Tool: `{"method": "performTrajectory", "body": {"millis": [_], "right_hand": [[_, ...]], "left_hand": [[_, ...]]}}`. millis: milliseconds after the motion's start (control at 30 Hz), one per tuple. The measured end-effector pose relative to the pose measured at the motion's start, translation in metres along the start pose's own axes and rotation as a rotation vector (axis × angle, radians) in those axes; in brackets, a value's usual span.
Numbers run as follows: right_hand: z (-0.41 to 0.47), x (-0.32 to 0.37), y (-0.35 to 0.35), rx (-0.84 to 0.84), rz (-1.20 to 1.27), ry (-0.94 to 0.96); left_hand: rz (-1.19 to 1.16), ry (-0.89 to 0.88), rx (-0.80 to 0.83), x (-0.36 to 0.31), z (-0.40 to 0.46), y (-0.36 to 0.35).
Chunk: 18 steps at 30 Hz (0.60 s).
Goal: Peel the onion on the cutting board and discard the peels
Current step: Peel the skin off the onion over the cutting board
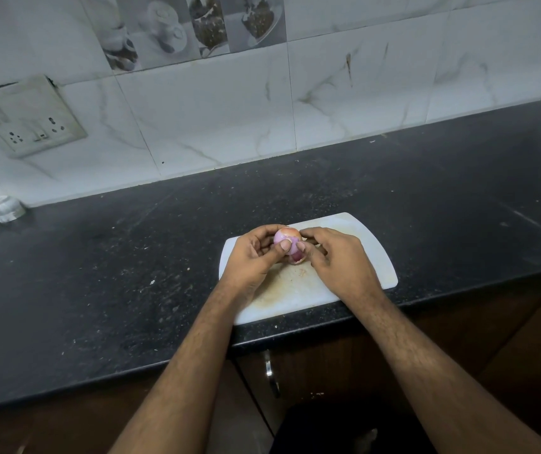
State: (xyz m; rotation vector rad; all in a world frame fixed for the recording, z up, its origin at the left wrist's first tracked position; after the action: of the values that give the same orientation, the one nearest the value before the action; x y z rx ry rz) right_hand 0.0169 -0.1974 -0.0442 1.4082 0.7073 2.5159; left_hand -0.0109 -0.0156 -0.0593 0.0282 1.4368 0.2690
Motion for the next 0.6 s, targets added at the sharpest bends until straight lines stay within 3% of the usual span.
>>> {"method": "performTrajectory", "body": {"millis": [600], "right_hand": [[-0.0034, 0.003, -0.0018, -0.044, -0.102, -0.016]], "left_hand": [[0.038, -0.01, -0.01, -0.0016, -0.0007, -0.0019]]}}
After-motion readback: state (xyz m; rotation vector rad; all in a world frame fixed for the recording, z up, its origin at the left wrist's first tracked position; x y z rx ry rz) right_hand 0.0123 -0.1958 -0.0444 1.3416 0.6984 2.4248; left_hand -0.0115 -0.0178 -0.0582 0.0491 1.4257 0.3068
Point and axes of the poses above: each hand's wrist, its own z-axis towards the middle knuckle, its own y-axis out of the back of the hand, x = y × z, the point moved 1 cm from there along z, towards the middle knuckle, and after that the axes turned 12 degrees about z, right-handed, at the moved point
